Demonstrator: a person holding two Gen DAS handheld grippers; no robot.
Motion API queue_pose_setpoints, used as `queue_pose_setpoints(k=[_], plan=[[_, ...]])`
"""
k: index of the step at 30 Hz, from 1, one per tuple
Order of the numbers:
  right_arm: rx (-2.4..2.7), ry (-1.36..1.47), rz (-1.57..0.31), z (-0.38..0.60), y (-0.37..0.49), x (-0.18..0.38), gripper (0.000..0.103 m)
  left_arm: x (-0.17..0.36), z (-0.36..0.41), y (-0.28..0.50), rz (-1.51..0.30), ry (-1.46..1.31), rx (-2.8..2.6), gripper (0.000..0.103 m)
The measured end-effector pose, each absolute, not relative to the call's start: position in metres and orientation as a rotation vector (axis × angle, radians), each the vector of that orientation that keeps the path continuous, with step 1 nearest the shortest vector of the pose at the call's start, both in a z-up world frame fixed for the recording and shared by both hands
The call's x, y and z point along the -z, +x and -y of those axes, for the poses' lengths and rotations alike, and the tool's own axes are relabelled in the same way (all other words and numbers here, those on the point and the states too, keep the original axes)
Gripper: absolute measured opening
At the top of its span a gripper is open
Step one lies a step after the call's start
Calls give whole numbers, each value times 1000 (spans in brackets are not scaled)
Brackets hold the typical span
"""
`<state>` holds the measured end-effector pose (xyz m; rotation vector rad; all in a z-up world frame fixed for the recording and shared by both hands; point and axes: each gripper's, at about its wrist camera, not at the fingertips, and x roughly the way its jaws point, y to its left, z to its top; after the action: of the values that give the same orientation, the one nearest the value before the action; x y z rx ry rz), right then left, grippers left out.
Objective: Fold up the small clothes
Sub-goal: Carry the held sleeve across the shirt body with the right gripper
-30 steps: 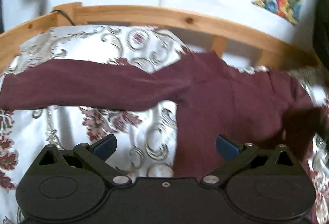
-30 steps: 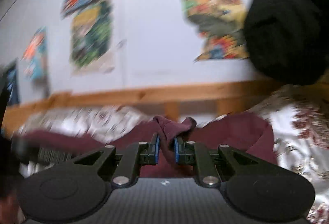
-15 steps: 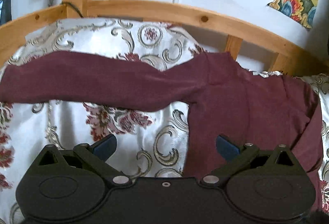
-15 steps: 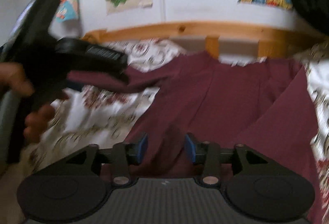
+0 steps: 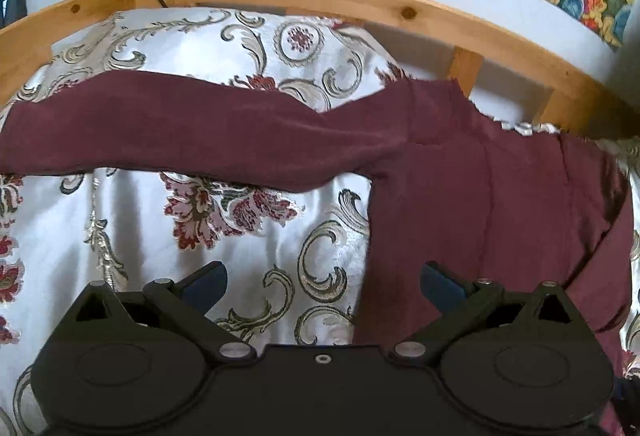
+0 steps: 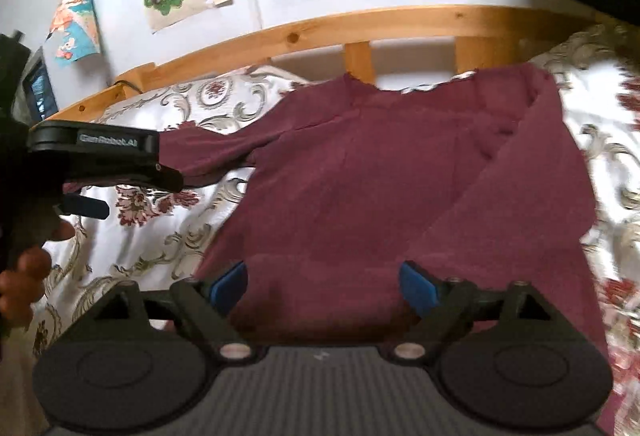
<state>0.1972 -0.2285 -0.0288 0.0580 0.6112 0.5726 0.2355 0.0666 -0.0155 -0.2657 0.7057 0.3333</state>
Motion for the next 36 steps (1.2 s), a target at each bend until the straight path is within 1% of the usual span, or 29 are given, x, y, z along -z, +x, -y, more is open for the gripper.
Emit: queue_pose_setpoints(k=[2, 4, 5, 7, 8, 9, 10, 12, 16, 20, 22, 32, 35, 36], plan=[[-600, 34, -628, 210, 199, 30, 87, 17, -68, 234, -704, -252, -356, 102], [-633, -15, -641, 189, 196, 33, 84, 20, -70, 237, -706, -243, -389, 102], [-646, -48, -640, 178, 195, 36, 79, 22, -71, 240, -721, -242, -404, 102], [-649, -155, -643, 159, 187, 42, 59, 25, -73, 243, -742, -251, -421, 102], [-629, -210, -643, 153, 184, 45, 32, 25, -73, 244, -745, -256, -421, 102], [-610, -239, -644, 150, 181, 49, 17, 25, -74, 244, -745, -259, -418, 102], [-596, -234, -647, 153, 179, 51, 15, 25, -73, 243, -743, -257, -414, 102], [-552, -179, -645, 165, 176, 48, 3, 25, -72, 241, -737, -247, -412, 102], [-447, 21, -611, 210, 161, 26, 3, 23, -73, 239, -738, -252, -417, 102], [-389, 230, -574, 250, 128, 1, 3, 21, -73, 235, -735, -257, -402, 102], [-368, 279, -567, 259, 111, -3, 3, 20, -72, 234, -743, -252, -400, 102], [-254, 533, -599, 291, 46, 16, 3, 23, -62, 229, -754, -206, -344, 102], [-232, 511, -640, 296, 43, 23, 11, 25, -60, 228, -767, -186, -334, 102], [-230, 511, -644, 298, 42, 25, 16, 25, -59, 228, -773, -188, -329, 102]])
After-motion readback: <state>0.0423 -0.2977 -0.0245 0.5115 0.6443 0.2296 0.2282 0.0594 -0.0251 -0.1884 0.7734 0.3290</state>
